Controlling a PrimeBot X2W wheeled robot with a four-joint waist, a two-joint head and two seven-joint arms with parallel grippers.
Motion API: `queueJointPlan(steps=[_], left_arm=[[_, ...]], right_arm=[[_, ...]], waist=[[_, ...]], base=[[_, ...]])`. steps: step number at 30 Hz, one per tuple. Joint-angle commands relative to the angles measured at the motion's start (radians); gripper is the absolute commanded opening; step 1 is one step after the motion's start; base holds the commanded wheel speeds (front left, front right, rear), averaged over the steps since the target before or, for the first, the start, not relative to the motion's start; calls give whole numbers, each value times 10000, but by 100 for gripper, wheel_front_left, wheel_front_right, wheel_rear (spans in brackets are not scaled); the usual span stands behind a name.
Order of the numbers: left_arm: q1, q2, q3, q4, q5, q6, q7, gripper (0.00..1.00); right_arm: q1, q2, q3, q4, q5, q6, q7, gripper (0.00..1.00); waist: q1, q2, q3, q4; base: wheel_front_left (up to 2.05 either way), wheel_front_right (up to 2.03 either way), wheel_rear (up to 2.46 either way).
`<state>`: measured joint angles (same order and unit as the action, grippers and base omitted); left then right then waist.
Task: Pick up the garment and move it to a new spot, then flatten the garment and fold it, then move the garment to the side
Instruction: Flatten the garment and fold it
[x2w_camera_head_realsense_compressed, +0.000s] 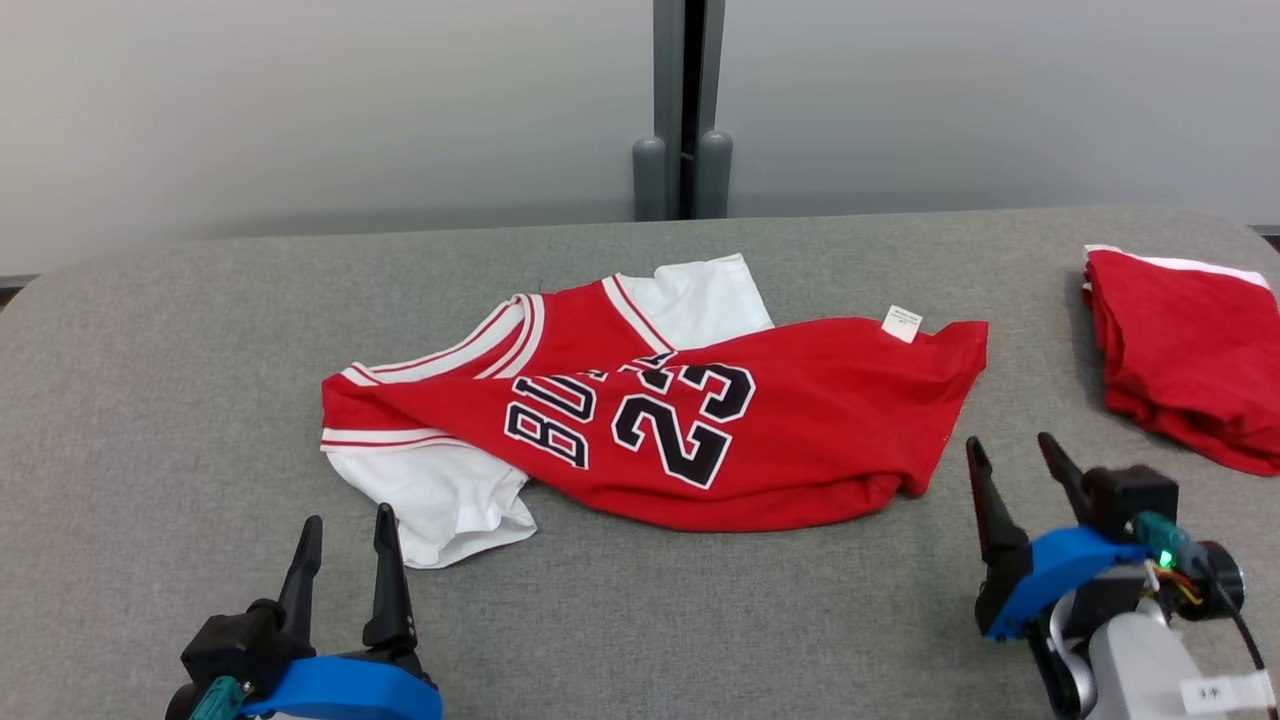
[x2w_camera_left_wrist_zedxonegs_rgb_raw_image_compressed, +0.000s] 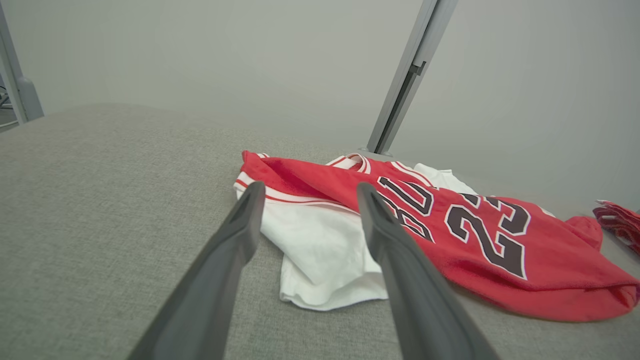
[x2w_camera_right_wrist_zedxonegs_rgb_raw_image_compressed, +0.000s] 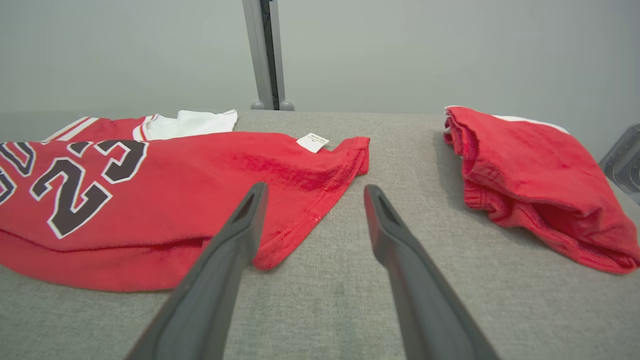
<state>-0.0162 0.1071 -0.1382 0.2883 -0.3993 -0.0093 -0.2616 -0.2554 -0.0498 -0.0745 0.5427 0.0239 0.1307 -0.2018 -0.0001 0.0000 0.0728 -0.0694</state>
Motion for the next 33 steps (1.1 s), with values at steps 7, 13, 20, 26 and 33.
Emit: queueJointPlan(steps=[7, 13, 20, 26, 33], left_arm=[[-464, -101, -247, -115, 244, -59, -47, 100], [-883, -160, -382, -35, 342, -149, -47, 100], [-1274, -183, -434, -27, 487, -242, -47, 100], [-1336, -203, -368, 2, 526, -251, -47, 100], [-1299, -238, -258, 14, 587, -225, -47, 100]], right_arm=[[-2403, -239, -2022, 1122, -1455, 1, 1873, 100], [-3760, -793, -3103, 2090, -2046, 1, 2428, 100], [-4828, -1313, -3529, 3436, -2058, -1, 2477, 100], [-5288, -1486, -3548, 4188, -2239, -1, 2335, 36], [-5820, -1344, -2858, 4443, -2101, 1, 1093, 0]], waist=[[1, 0, 1024, 765], [1, 0, 1851, 1405], [1, 0, 2511, 1914], [1, 0, 2615, 1999], [1, 0, 2361, 1658]], base=[[0, 0, 0], [0, 0, 0], [0, 0, 0], [0, 0, 0], [0, 0, 0]])
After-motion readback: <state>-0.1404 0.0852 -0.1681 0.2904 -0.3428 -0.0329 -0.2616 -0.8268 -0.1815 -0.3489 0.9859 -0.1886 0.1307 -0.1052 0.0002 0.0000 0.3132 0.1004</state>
